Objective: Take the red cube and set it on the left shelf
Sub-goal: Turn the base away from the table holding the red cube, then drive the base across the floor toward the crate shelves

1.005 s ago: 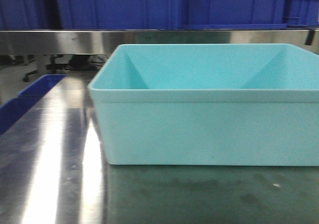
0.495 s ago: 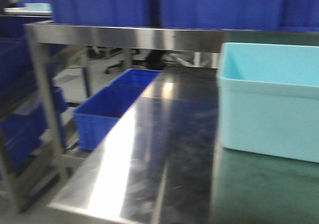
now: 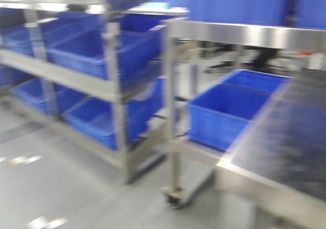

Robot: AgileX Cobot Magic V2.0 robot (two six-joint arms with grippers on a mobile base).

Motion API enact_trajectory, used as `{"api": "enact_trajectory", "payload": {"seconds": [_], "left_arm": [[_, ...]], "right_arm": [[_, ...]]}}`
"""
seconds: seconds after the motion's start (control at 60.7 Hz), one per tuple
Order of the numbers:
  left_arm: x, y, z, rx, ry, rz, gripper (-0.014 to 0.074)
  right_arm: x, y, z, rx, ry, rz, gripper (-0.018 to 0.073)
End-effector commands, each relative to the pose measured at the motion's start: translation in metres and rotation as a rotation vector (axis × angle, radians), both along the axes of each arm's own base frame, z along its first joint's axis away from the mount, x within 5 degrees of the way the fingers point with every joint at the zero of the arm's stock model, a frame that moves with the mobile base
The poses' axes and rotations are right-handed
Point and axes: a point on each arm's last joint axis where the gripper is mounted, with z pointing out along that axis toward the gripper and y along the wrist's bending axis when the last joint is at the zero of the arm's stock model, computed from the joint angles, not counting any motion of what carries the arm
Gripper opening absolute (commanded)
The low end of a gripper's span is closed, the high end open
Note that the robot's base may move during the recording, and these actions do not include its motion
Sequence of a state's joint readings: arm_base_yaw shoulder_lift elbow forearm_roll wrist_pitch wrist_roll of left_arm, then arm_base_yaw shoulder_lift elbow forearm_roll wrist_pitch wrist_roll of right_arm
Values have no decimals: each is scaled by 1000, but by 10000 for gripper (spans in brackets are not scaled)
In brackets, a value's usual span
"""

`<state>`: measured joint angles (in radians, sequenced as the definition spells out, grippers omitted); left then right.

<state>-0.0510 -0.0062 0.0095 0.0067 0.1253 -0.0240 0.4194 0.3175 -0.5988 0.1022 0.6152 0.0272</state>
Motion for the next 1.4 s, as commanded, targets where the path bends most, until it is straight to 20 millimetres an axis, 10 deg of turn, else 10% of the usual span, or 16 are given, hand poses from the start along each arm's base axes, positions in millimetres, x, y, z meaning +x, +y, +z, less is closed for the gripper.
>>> {"api": "enact_trajectory", "payload": {"seconds": [0.0,1.385], "left_arm": [[0,0,1,-12,-77,-8,102],[0,0,1,-12,-77,-8,102]], "right_arm": [[1,0,16,46,-103,-12,214],[1,0,16,46,-103,-12,214]]}}
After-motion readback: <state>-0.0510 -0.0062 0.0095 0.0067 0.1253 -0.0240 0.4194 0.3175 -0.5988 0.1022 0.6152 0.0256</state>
